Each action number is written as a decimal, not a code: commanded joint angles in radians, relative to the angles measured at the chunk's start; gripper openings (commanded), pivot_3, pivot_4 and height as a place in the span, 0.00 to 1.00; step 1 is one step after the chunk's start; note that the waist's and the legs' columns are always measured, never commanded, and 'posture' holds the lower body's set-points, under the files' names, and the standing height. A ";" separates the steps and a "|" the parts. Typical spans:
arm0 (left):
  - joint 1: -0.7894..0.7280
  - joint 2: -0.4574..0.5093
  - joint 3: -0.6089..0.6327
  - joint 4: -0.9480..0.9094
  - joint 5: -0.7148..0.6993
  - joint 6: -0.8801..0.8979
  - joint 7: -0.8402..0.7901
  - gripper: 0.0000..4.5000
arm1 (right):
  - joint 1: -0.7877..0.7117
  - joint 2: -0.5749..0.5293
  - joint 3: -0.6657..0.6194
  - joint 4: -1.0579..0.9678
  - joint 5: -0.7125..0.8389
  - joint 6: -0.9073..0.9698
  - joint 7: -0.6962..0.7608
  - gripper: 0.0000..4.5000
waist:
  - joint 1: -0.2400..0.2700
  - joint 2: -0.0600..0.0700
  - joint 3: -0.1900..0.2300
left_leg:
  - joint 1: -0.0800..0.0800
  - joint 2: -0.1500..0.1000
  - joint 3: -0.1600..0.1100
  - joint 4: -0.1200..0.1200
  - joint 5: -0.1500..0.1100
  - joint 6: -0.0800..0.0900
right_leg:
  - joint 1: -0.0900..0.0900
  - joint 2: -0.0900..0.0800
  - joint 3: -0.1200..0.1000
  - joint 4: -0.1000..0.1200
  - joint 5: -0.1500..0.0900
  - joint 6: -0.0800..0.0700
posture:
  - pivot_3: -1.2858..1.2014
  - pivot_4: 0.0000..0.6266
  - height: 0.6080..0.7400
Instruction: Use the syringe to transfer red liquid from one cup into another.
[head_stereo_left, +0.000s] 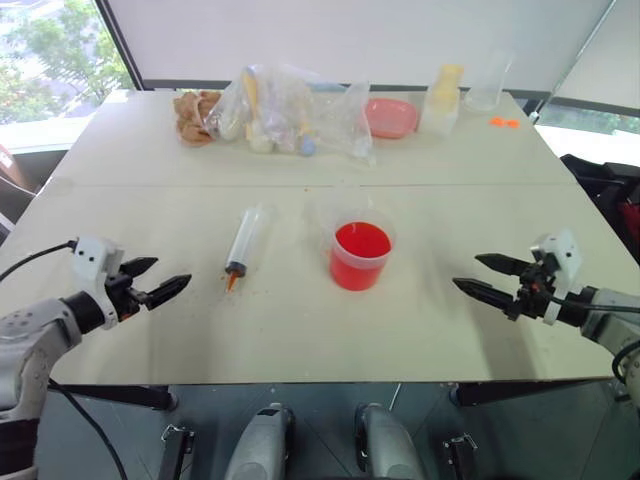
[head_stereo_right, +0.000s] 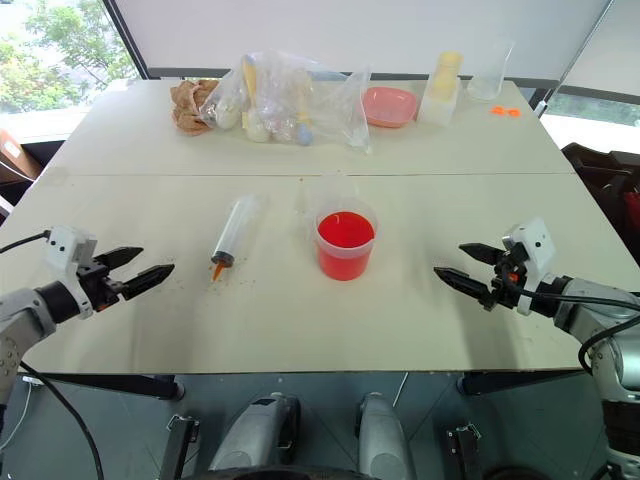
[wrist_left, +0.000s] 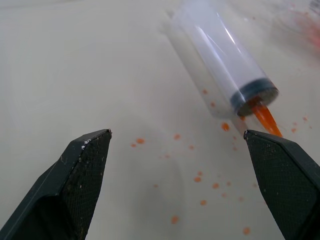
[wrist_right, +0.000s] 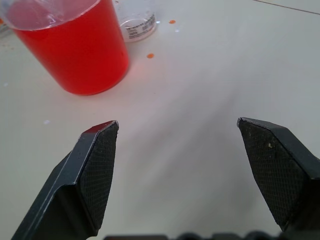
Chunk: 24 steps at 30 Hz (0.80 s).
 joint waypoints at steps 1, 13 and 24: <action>-0.001 0.006 0.000 -0.048 -0.021 0.006 -0.019 0.99 | -0.004 -0.017 -0.031 -0.039 0.015 0.003 0.002 0.88 | 0.000 0.000 0.000 | 0.000 0.000 0.000 0.000 0.000 0.000 | 0.000 0.000 0.000 0.000 0.000 0.000 | 0.52 0.24 0.98; -0.004 0.007 -0.021 -0.083 0.027 -0.005 0.025 0.99 | -0.015 -0.015 -0.012 -0.033 -0.008 -0.003 -0.003 0.88 | 0.000 0.000 0.000 | 0.000 0.000 0.000 0.000 0.000 0.000 | 0.000 0.000 0.000 -0.001 0.000 -0.001 | 0.52 0.24 0.98; -0.030 0.097 -0.008 -0.080 0.046 0.029 0.004 0.99 | -0.016 -0.012 -0.012 -0.019 -0.046 -0.024 -0.013 0.88 | 0.000 0.000 0.000 | 0.000 0.000 0.000 0.000 0.000 0.000 | 0.000 0.000 0.000 -0.002 0.001 -0.001 | 0.52 0.24 0.98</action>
